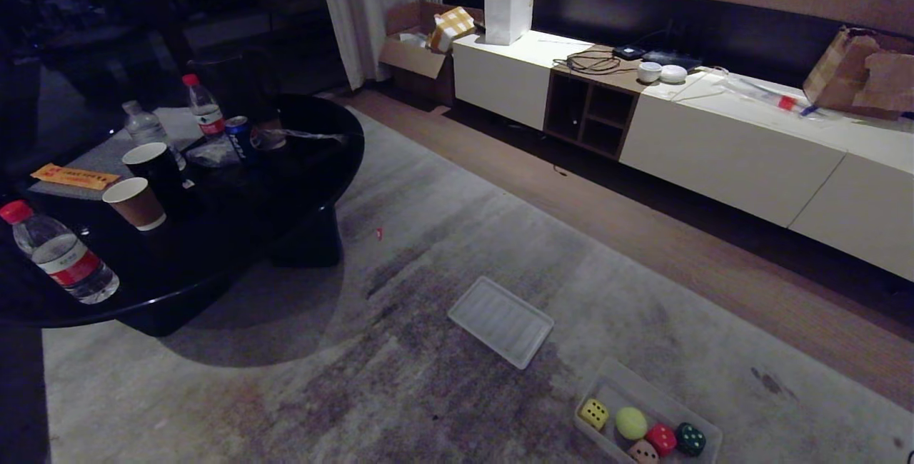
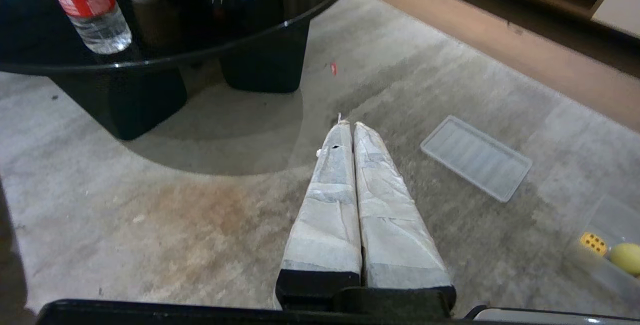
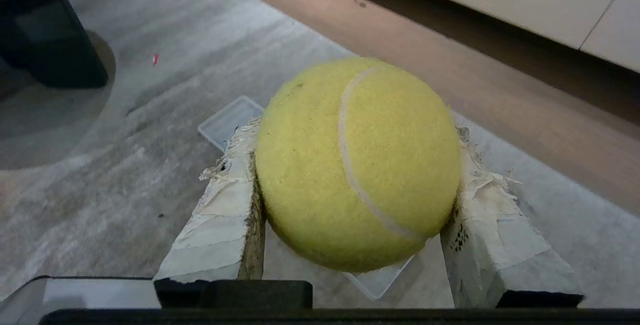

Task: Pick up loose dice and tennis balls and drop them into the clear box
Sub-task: Put the ball in the box

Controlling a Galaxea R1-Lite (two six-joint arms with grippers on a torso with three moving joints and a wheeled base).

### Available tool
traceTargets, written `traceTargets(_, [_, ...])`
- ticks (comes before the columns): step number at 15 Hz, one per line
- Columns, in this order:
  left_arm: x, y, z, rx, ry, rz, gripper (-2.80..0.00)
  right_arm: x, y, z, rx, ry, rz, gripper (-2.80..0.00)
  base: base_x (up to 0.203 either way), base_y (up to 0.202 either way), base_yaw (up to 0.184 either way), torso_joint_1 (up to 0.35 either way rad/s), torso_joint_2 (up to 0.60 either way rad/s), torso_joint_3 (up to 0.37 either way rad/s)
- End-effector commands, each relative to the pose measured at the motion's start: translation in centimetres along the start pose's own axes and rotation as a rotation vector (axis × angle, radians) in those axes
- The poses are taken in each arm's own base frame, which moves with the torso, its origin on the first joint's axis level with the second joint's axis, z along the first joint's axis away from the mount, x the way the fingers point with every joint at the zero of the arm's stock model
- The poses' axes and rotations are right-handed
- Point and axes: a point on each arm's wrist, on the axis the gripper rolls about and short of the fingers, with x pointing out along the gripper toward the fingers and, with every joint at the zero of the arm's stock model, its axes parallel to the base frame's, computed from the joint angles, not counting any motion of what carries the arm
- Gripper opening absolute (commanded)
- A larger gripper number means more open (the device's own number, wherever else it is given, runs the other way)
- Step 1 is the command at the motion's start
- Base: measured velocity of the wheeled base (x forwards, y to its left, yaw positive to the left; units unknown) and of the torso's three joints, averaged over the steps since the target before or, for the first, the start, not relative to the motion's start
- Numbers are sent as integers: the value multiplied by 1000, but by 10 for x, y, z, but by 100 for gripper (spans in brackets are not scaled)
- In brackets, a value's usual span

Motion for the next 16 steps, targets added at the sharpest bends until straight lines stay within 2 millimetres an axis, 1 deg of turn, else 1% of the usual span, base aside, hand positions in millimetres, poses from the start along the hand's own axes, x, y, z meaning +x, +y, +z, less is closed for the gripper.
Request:
traceTargets(1, [0, 0, 0, 0, 3, 1, -280, 1, 0, -3, 0, 10, 1, -280, 0, 0, 0, 2, 6, -193])
traceTargets(16, [0, 0, 0, 0, 3, 1, -280, 1, 0, -3, 0, 11, 1, -280, 0, 0, 0, 4, 1, -197])
